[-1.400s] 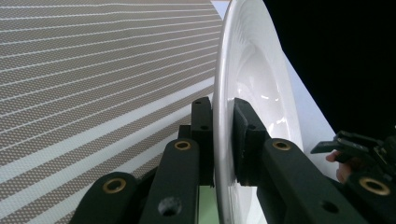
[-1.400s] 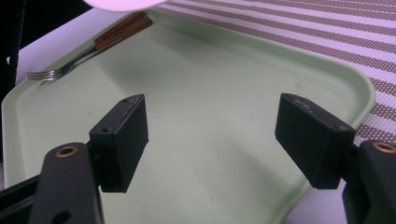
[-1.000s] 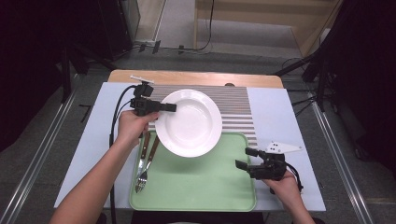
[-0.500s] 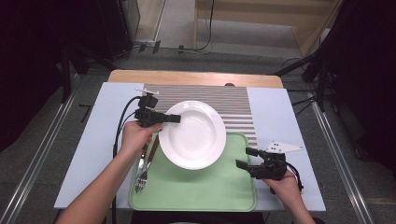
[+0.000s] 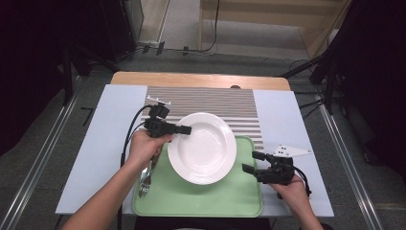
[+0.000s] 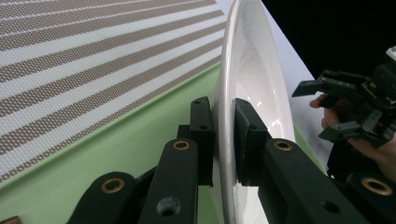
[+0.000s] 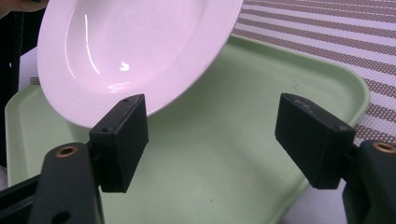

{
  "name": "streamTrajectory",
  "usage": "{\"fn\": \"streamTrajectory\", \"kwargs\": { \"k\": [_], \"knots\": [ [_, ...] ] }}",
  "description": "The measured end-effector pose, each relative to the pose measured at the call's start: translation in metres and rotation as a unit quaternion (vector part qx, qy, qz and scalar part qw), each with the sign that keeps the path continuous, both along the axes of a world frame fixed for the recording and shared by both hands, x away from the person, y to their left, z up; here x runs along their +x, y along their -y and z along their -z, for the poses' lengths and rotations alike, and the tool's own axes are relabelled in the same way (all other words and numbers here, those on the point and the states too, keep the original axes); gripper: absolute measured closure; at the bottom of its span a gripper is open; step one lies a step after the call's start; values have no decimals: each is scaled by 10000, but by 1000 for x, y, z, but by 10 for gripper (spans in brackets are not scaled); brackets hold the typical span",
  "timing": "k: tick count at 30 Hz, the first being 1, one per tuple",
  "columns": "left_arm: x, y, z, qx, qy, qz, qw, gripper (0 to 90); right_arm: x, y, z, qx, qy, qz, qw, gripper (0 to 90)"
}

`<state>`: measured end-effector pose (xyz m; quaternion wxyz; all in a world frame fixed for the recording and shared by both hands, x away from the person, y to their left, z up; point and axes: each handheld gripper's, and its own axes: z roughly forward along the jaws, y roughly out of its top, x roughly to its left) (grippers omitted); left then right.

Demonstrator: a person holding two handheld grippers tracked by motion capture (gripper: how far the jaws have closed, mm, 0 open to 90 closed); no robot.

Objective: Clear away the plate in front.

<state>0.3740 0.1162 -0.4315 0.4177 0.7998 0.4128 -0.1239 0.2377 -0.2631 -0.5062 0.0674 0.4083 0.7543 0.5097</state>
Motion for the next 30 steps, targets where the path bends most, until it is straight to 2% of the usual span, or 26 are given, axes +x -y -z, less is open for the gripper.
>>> {"fn": "streamTrajectory", "kwargs": {
  "k": [5,13,18,21,26,27,30],
  "knots": [
    [-6,4,2,-37,-16,79,10000,799,0,1,0,15,18,11,10000,248],
    [-16,7,11,-114,-165,140,9997,798,0,0,0,10,13,-1,10000,247],
    [-24,8,11,-37,-52,189,9998,797,0,0,0,4,11,-3,10000,247],
    [-30,7,10,0,104,111,9999,797,0,-2,0,4,27,-51,10000,247],
    [-34,2,14,5,107,27,9999,796,0,-2,0,11,25,-59,10000,247],
    [-34,2,16,-17,46,53,10000,793,0,-2,0,9,22,-59,10000,247],
    [-36,3,22,148,117,68,9998,788,0,-2,0,2,15,-53,10000,247]
  ]
}}
